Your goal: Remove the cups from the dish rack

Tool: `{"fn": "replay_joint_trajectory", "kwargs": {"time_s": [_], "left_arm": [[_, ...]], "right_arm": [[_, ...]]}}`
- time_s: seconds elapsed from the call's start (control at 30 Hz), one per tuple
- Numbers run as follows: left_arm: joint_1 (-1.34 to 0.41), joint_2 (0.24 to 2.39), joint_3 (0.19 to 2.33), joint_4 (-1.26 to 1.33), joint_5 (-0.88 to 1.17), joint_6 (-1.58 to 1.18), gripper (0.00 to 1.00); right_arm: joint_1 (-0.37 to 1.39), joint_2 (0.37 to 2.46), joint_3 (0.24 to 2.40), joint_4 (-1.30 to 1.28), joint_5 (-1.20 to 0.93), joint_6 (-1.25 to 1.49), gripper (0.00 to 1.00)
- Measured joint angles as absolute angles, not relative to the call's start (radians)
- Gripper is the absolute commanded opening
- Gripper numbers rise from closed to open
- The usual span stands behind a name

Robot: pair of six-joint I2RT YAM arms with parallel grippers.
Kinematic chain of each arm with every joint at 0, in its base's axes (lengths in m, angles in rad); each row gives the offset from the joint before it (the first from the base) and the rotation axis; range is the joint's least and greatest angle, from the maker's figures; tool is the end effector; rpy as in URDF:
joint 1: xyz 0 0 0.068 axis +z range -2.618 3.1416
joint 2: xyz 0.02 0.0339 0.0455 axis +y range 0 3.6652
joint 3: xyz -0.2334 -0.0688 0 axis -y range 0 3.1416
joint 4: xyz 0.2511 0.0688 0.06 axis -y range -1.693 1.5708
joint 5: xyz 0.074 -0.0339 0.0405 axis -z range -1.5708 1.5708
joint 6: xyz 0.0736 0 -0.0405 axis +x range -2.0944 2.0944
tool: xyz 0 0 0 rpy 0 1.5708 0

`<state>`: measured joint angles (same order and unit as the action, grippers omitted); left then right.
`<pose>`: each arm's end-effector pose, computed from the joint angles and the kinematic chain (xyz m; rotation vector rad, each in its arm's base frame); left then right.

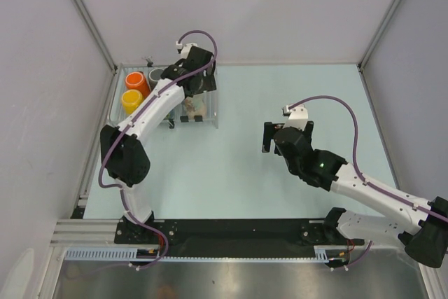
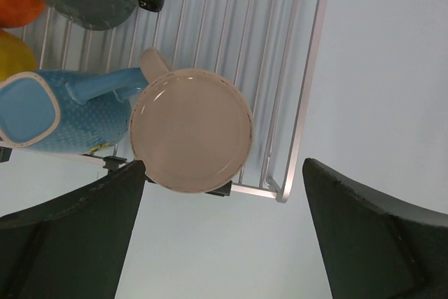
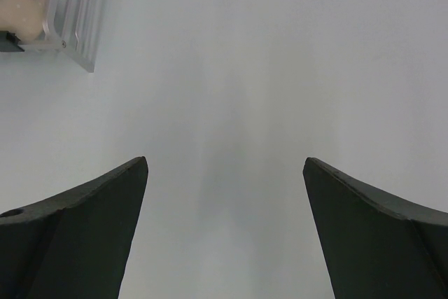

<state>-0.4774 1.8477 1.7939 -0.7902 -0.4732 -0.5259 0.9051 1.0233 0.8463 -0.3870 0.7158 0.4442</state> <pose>0.3978 -0.1680 0.2802 -0.2654 2.2841 0.0653 0.2021 0.1792 0.2584 -0.0543 1.9867 0.1011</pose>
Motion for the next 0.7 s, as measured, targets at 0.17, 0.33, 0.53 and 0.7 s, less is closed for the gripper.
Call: {"fn": "replay_joint_trajectory", "kwargs": {"time_s": [0.17,0.33,0.53,0.7], "left_arm": [[-0.477,1.858,1.822,-0.829,-0.514,-0.578,1.00],[-0.461,1.858,1.822,-0.847,-0.519,-0.609,1.00],[-0.411,1.864,1.822,-0.852,-0.483,-0.629,1.00],[-0.383,1.900,1.843,-0.838,-0.439,-0.638,1.00]], "right_arm": [[0.904,1.023,0.846,-0.387,0.708,0.444,1.00],[0.901,1.023,0.846,-0.384,0.695,0.444,1.00],[0.899,1.025,0.846,-0.383,0.683,0.444,1.00],[0.897,1.025,0.846,-0.384,0.680,0.444,1.00]]}}
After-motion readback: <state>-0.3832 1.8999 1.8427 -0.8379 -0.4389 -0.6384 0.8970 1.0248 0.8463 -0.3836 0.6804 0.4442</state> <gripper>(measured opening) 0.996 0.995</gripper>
